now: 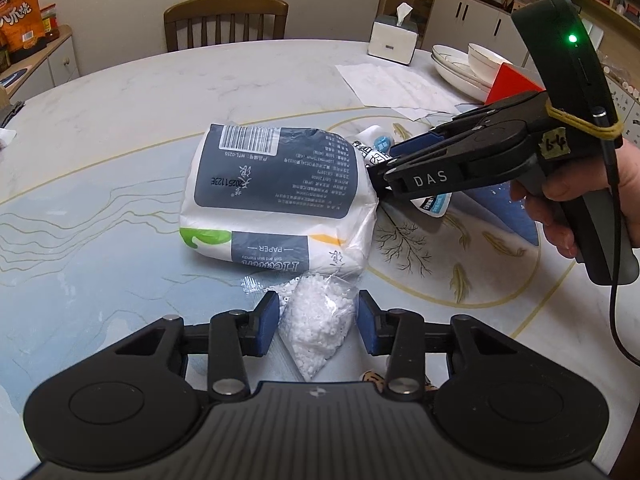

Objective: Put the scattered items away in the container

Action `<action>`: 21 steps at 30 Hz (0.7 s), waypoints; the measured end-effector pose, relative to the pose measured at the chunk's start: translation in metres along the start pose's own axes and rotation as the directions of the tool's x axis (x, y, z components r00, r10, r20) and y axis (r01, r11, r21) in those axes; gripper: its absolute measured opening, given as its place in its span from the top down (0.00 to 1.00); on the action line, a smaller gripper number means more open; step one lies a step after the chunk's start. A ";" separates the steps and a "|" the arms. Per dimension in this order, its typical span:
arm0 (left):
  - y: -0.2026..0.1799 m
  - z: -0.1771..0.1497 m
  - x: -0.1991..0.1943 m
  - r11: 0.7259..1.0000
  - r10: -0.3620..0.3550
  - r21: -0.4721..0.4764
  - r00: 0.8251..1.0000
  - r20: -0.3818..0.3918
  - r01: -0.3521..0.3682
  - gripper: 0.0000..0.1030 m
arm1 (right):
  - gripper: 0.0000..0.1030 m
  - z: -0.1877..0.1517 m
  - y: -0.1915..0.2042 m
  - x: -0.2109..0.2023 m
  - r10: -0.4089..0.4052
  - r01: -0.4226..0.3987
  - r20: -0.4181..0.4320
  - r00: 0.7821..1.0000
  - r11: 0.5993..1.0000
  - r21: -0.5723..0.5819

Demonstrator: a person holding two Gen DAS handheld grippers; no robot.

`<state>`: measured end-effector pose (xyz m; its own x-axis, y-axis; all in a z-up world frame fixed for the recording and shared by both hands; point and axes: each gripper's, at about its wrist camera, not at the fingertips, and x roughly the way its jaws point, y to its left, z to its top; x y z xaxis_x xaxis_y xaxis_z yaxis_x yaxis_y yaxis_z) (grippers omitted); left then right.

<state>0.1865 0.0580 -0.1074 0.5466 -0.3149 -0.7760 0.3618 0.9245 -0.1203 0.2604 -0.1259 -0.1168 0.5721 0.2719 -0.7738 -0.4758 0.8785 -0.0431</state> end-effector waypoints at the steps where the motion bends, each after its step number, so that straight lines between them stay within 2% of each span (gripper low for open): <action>1: 0.000 0.000 0.000 1.000 -0.001 -0.002 1.000 0.000 0.001 0.61 | 0.60 0.000 -0.001 -0.001 0.001 -0.001 0.001 1.000 1.000 0.004; 21: -0.006 0.003 -0.005 1.000 -0.011 -0.002 1.000 0.014 0.011 0.69 | 0.66 -0.038 -0.018 -0.057 0.039 -0.041 0.016 0.999 0.990 0.134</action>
<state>0.1844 0.0535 -0.1011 0.5529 -0.3276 -0.7661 0.3660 0.9215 -0.1299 0.2106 -0.1721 -0.0956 0.5636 0.3122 -0.7648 -0.4048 0.9114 0.0738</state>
